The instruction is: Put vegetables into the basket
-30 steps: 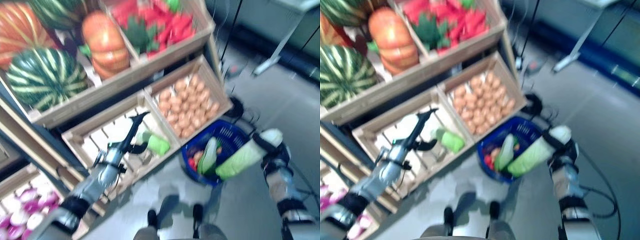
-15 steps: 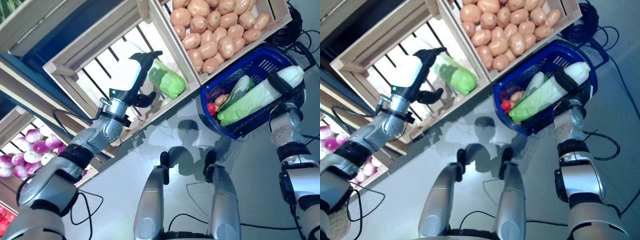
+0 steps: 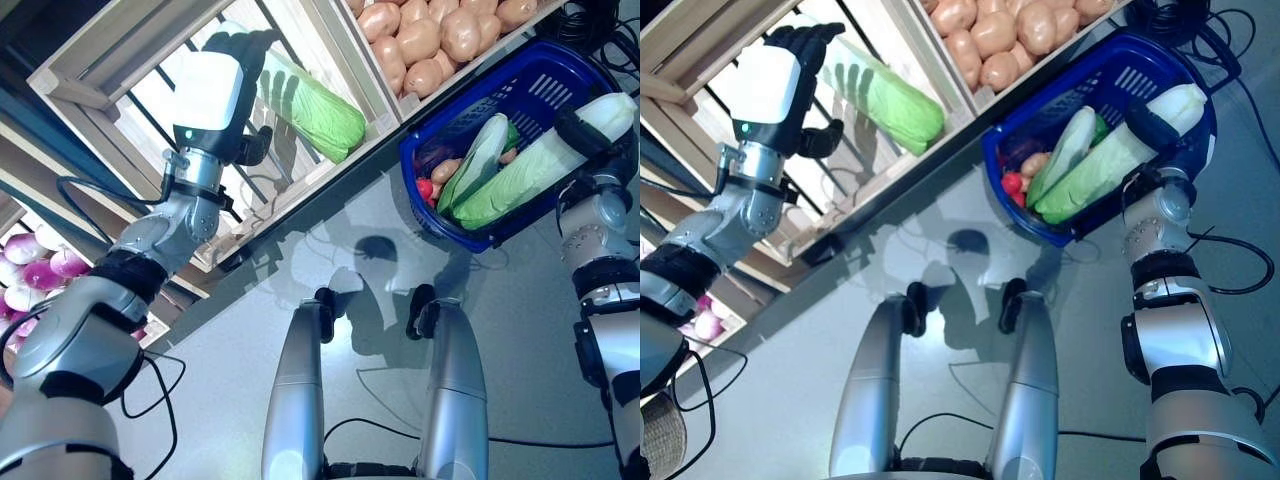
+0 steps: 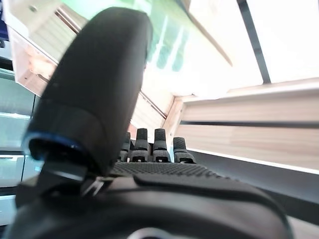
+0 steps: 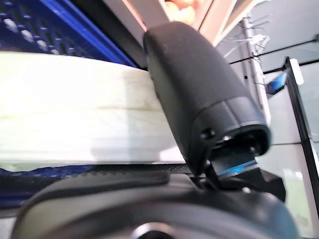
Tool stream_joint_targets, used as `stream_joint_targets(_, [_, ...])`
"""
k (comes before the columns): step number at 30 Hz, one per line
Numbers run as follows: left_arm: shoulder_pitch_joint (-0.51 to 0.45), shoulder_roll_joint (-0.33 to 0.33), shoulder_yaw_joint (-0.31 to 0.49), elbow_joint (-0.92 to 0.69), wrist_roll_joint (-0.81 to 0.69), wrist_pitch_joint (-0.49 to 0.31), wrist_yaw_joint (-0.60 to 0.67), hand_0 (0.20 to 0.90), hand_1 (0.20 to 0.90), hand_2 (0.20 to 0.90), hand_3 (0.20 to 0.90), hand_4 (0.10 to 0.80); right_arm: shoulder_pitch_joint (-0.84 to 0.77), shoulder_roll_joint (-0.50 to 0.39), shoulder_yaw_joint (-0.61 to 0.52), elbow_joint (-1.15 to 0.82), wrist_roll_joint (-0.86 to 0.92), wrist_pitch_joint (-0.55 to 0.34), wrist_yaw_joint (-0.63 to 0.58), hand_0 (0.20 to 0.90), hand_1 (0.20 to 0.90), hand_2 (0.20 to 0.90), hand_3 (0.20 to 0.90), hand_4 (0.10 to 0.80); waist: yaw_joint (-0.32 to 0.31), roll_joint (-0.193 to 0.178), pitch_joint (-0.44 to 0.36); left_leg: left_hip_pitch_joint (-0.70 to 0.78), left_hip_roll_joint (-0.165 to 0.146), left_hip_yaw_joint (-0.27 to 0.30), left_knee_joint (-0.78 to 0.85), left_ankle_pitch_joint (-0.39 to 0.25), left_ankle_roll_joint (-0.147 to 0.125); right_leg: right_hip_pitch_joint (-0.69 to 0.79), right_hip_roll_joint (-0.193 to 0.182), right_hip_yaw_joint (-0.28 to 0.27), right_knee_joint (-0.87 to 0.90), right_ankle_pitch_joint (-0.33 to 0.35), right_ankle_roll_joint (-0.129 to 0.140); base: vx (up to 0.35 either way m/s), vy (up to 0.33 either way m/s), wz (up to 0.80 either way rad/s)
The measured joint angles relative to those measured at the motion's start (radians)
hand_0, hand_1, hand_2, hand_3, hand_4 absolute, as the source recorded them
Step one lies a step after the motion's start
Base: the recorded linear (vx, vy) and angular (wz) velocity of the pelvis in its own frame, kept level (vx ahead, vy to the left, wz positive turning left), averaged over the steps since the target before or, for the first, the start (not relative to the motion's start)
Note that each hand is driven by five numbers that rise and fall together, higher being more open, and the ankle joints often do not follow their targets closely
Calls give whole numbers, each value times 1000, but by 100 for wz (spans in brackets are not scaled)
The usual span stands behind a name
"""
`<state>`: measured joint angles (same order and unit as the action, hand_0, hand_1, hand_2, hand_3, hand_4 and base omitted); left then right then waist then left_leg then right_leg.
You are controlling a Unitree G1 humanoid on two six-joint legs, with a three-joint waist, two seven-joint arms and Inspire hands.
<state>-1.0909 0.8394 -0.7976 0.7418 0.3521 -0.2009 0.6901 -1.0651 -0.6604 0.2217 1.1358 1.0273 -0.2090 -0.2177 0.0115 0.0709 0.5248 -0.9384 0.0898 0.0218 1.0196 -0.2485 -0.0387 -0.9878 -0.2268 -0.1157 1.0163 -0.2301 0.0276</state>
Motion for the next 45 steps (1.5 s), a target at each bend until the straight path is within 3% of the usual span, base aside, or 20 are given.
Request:
stream_joint_targets(5, [-50,0,-49,21,24,10,-14,900,900,900,900,800,-13,-3,66,-1,-42,50,-1,900,900,900,900,800,0,0,0,3,7,0,-1,-1,-1,1,7,0,-1,-1,-2,5,1,-1])
stream_joint_targets(14, [-76,3,-157,36,117,47,-77,900,900,900,900,800,-30,-3,69,-11,-37,62,0,900,900,900,900,800,-14,-1,0,24,18,13,-26,-2,-4,13,20,6,-22,-1,-2,18,25,-4])
stream_joint_targets(27, [-95,11,-221,109,152,110,-308,900,900,900,900,800,-30,-30,105,-70,-33,45,1,900,900,900,900,800,-54,-6,0,62,40,47,-58,-9,-8,28,45,32,-56,10,6,2,38,-7])
stream_joint_targets(36, [-215,9,-277,149,226,167,-289,900,900,900,900,800,-33,-50,115,-121,7,41,12,900,900,900,900,800,-53,-7,1,-36,52,58,-32,-12,-6,-76,58,47,-45,24,4,-52,52,-5])
stream_joint_targets(45, [-349,-14,-327,243,266,238,-214,900,900,900,900,800,-65,-62,142,-120,42,39,12,900,900,900,900,800,-86,-7,1,-193,67,66,81,-47,17,-224,63,67,17,32,13,-63,45,-7])
